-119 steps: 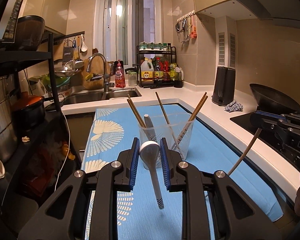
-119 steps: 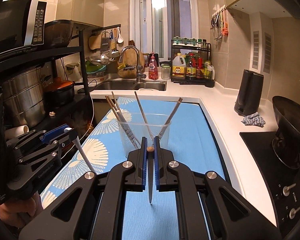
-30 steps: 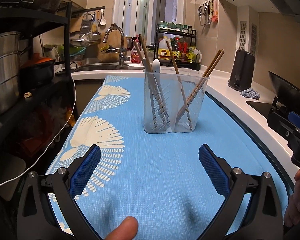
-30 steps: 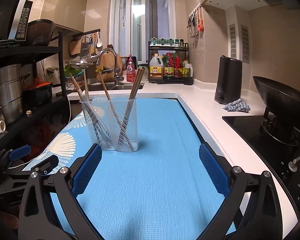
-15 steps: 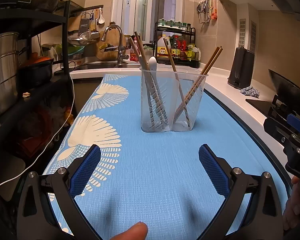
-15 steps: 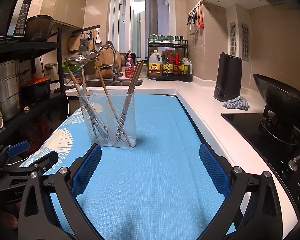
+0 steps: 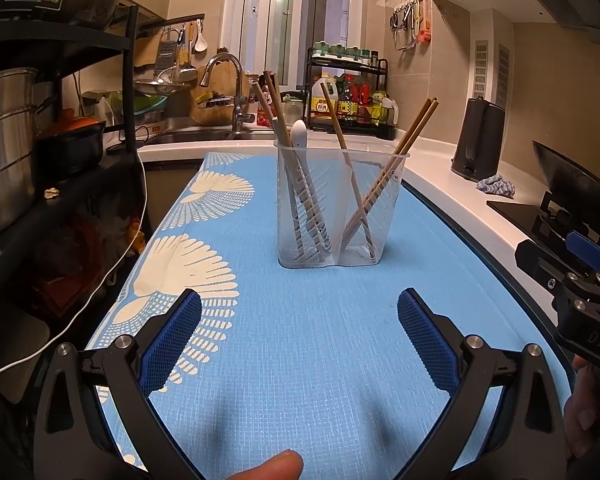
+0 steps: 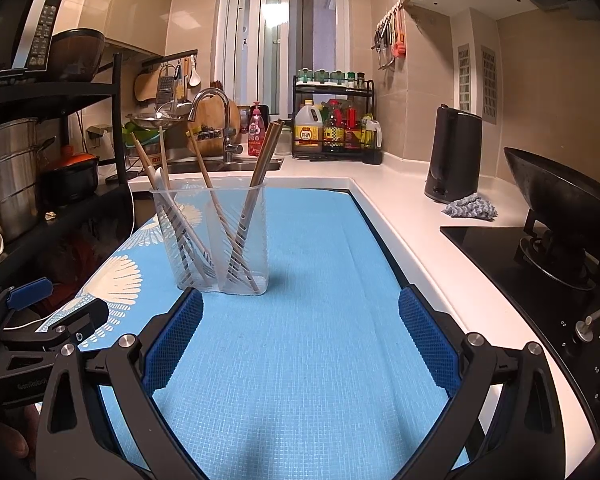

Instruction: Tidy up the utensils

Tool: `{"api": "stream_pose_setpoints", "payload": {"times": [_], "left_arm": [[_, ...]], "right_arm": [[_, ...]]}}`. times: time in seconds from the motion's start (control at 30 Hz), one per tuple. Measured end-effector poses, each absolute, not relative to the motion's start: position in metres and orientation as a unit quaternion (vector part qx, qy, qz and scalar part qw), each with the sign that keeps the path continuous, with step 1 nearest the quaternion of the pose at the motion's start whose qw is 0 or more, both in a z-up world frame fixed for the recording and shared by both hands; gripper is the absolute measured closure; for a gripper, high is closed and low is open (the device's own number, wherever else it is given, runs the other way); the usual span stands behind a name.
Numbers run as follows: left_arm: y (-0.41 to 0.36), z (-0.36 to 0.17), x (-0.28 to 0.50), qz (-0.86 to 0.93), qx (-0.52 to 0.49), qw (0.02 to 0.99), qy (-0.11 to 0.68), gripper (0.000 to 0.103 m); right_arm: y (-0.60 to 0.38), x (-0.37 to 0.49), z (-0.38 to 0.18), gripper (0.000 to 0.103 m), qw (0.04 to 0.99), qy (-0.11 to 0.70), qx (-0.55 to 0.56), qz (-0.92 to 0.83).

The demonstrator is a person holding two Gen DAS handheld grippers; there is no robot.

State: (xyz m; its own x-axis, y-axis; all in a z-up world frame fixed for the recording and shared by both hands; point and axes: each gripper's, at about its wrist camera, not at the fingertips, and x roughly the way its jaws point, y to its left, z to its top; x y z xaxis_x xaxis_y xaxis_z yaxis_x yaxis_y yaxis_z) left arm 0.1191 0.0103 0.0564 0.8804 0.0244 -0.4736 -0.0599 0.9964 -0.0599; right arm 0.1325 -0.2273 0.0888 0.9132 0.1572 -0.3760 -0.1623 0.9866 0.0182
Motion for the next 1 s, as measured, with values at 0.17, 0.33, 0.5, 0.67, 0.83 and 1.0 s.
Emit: {"api": "stream_pose_setpoints", "payload": {"times": [0.17,0.33,0.5,0.67,0.83,1.0], "left_arm": [[0.0103,0.0568,0.1189,0.022,-0.037,0.969,0.242,0.008],[0.0104,0.0575,0.1181,0.022,-0.038,0.969,0.242,0.008],[0.0103,0.0577,0.118,0.023,-0.038,0.969,0.241,0.008],[0.0115,0.0587,0.118,0.024,-0.041,0.969,0.241,0.008],[0.0119,0.0587,0.1177,0.023,-0.039,0.969,0.241,0.008],[0.0115,0.059,0.1172,0.024,-0.038,0.97,0.24,0.008]], "right_arm": [[-0.2282,0.1331,0.0885,0.006,0.978,0.192,-0.007,0.082],[-0.2293,0.1326,0.0887,0.006,0.978,0.19,-0.008,0.082],[-0.2293,0.1324,0.0886,0.006,0.978,0.191,-0.008,0.082],[-0.2295,0.1324,0.0886,0.006,0.978,0.19,-0.009,0.082],[-0.2292,0.1325,0.0886,0.006,0.978,0.191,-0.008,0.082],[-0.2294,0.1323,0.0888,0.006,0.978,0.19,-0.009,0.082]]}}
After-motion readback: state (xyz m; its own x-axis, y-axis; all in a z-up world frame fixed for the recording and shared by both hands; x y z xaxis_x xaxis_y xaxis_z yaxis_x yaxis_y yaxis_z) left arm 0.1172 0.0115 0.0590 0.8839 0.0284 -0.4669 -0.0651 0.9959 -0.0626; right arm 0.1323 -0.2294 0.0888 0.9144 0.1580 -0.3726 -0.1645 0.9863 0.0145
